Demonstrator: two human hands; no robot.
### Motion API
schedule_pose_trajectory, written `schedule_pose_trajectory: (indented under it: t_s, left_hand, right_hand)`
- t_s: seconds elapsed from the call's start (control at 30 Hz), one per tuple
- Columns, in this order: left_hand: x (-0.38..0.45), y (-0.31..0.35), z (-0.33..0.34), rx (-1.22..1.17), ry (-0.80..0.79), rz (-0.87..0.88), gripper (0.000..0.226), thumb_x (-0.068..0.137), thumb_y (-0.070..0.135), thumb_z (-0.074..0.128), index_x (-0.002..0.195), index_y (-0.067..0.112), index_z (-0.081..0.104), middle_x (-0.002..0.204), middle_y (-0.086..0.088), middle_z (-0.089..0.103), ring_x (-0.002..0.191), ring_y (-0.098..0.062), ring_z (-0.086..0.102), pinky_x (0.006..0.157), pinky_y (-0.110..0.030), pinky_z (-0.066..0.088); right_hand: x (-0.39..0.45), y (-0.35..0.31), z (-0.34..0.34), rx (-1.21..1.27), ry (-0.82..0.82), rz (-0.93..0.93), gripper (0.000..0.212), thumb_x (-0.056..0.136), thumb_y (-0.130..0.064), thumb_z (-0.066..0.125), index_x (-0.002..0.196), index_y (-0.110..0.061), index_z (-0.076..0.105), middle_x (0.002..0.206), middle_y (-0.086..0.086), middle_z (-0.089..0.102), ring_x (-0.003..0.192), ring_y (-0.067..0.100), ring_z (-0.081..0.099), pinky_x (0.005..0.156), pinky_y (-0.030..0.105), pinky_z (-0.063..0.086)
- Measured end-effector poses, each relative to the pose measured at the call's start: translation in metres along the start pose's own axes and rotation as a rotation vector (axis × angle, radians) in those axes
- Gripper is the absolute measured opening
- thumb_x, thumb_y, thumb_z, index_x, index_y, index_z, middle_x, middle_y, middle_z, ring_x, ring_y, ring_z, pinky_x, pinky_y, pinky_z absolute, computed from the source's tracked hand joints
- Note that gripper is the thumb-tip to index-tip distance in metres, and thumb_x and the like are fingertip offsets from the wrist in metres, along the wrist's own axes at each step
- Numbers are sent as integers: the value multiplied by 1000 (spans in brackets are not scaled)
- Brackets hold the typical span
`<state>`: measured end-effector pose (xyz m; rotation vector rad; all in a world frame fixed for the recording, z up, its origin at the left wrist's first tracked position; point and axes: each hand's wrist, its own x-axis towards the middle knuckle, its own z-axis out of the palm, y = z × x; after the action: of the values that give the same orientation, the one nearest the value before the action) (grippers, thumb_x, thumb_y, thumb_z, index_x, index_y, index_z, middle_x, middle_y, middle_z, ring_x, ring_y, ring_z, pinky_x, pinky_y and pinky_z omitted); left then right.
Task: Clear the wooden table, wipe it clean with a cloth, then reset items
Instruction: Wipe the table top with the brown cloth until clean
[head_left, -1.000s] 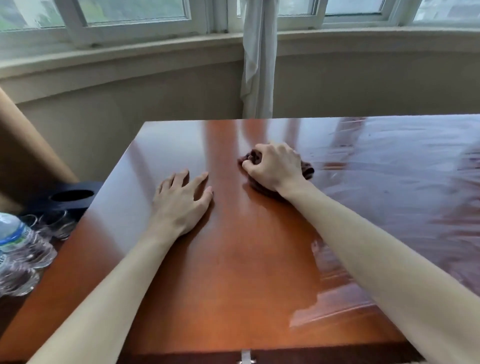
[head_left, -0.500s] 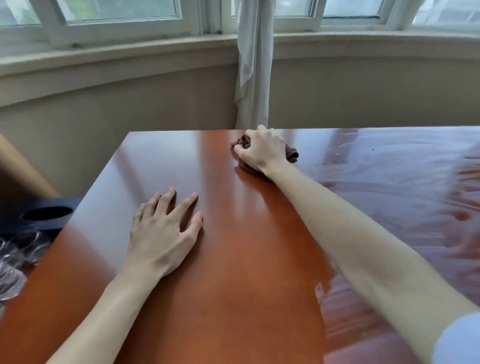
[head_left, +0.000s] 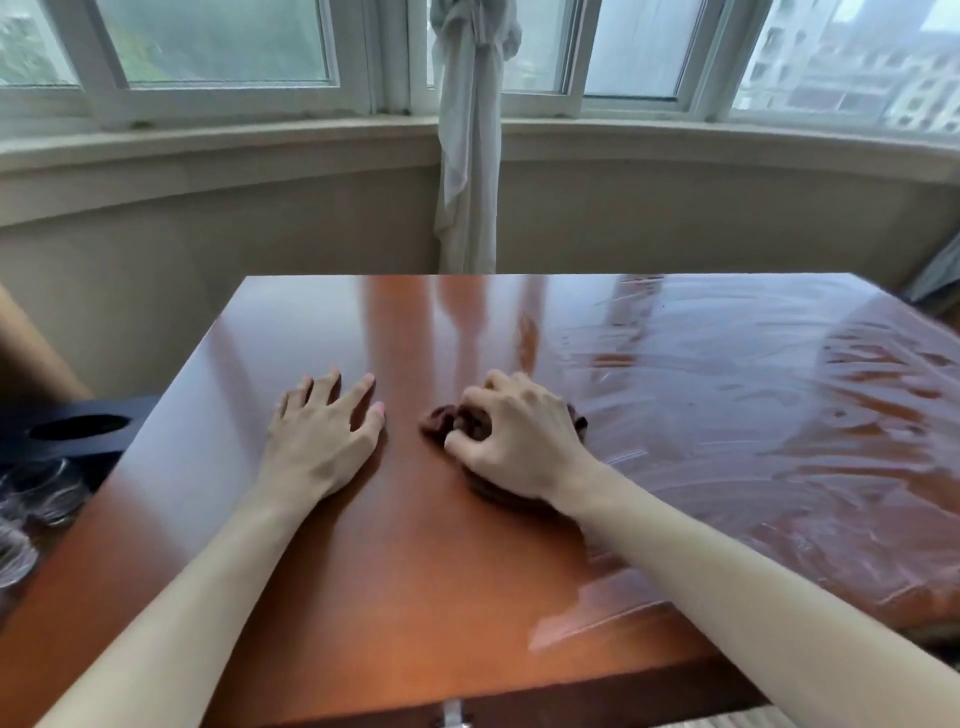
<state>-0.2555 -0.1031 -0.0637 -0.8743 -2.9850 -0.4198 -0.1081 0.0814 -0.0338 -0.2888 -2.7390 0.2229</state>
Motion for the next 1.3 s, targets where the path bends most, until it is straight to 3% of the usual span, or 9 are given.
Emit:
schedule_pose_trajectory:
  t_s: [0.13,0.27,0.43,0.6,0.7,0.97,1.1,1.3]
  left_hand:
    - [3,-2,2,-17,17,-24,54,100,60,25,153,48,31,165,4,24,153,-23,13,124,-42,9]
    - [7,-4,4,-18,29,-37,64,91,70,14,150,52,31,165,10,24,154,-18,13,123,-43,13]
    - [8,-3,3,-8,8,-60,67,87,73,11,151,55,23,166,16,16,154,-13,7,123,-40,11]
    - [5,1,0,-16,-4,-68,59,96,69,20,153,53,26,166,13,18,154,-16,7,124,-43,10]
    - [2,4,-3,-3,-19,-59,57,99,65,23,154,51,26,167,10,19,154,-19,9,124,-43,9]
    - [-1,2,-6,-1,-52,-21,59,100,61,25,156,44,25,168,1,18,154,-25,11,125,-45,7]
    - [-3,1,-3,-22,-32,-3,58,100,60,26,156,43,27,168,0,18,154,-25,10,125,-44,5]
    - [4,-3,3,-25,-1,-18,56,100,61,28,153,46,29,165,7,22,154,-20,9,125,-42,7]
  right_hand:
    - [112,42,36,0,43,146,34,85,-57,58,89,-25,67,97,3,62,98,32,60,72,35,38]
    - [216,77,70,1,70,224,38,86,-61,55,96,-28,72,105,5,66,104,34,61,84,40,45]
    - [286,102,89,-30,93,304,40,83,-57,55,97,-25,74,109,6,67,108,36,61,89,40,45]
    - [230,85,73,-20,57,251,36,85,-55,55,93,-23,71,100,6,62,103,37,58,81,40,43]
    - [146,56,48,7,47,175,33,84,-54,56,89,-23,68,95,4,60,96,34,59,75,37,41]
    - [-73,-21,-17,48,24,-35,31,79,-56,55,89,-30,69,93,-9,59,88,19,55,77,32,47]
    - [-35,-8,-9,47,27,-10,35,78,-61,54,88,-32,70,90,-10,58,88,18,57,69,29,41]
    - [146,59,48,0,52,154,35,85,-57,58,98,-28,72,99,3,63,99,32,62,73,34,37]
